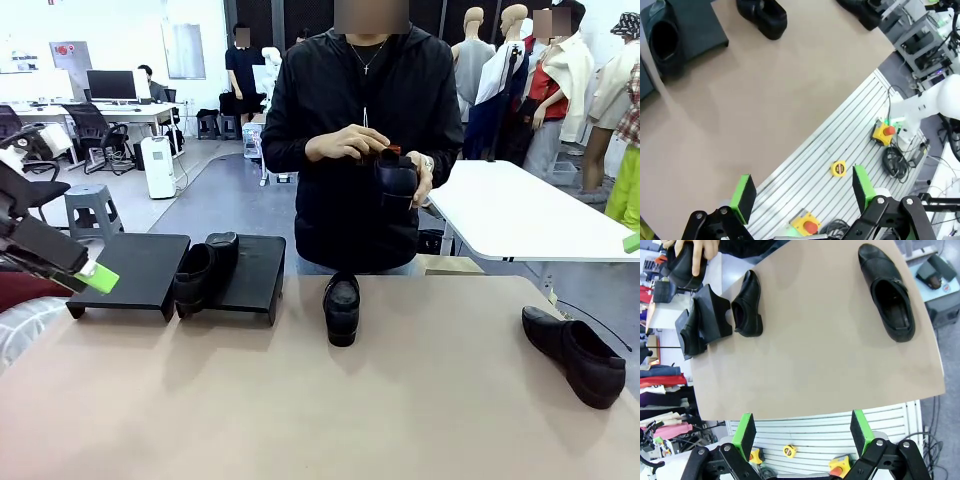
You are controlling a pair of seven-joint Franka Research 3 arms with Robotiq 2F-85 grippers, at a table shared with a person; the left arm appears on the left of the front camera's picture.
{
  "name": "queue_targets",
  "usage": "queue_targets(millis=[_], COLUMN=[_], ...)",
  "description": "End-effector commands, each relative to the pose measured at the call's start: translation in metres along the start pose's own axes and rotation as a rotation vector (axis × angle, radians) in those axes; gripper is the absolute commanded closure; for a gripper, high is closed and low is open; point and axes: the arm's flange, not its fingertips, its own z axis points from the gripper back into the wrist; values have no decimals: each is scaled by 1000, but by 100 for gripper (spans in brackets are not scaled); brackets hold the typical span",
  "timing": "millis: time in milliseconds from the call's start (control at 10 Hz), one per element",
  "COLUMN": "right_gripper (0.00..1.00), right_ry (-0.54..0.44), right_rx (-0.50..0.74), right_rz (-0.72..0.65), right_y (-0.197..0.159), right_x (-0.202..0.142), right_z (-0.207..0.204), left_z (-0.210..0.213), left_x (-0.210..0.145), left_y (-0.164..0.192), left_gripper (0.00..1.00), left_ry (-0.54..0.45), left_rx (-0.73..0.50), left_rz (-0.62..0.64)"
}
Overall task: Organize the shoes by placing them on the stand.
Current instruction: Pick up one Shoe and place it in the middle of the table.
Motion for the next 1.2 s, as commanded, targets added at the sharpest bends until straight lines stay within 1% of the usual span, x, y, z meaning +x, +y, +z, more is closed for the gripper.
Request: queue_targets(millis=[0, 600, 700, 800, 900, 1000, 1100], right_gripper=[0, 0, 0, 0, 0, 0, 0], right_ry=[2, 2, 0, -69, -75, -118, -120], right_rx=[20, 20, 0, -336, -445, -666, -759], right_rz=[13, 13, 0, 237, 265, 305, 326], right_y=[-1, -1, 0, 39, 51, 46, 32], right_x=[1, 1, 0, 0, 5, 12, 20], right_z=[1, 1, 0, -49, -79, -119, -144], left_z=[1, 1, 1, 1, 1, 1, 1], left_x=[-2, -2, -2, -2, -2, -2, -2], left_y=[6, 6, 6, 6, 6, 6, 6], left_gripper=[0, 0, 0, 0, 0, 0, 0], left_ry=[2, 2, 2, 2, 2, 2, 2], left_rx=[0, 0, 0, 0, 0, 0, 0], left_rz=[-21, -21, -21, -21, -21, -21, -21])
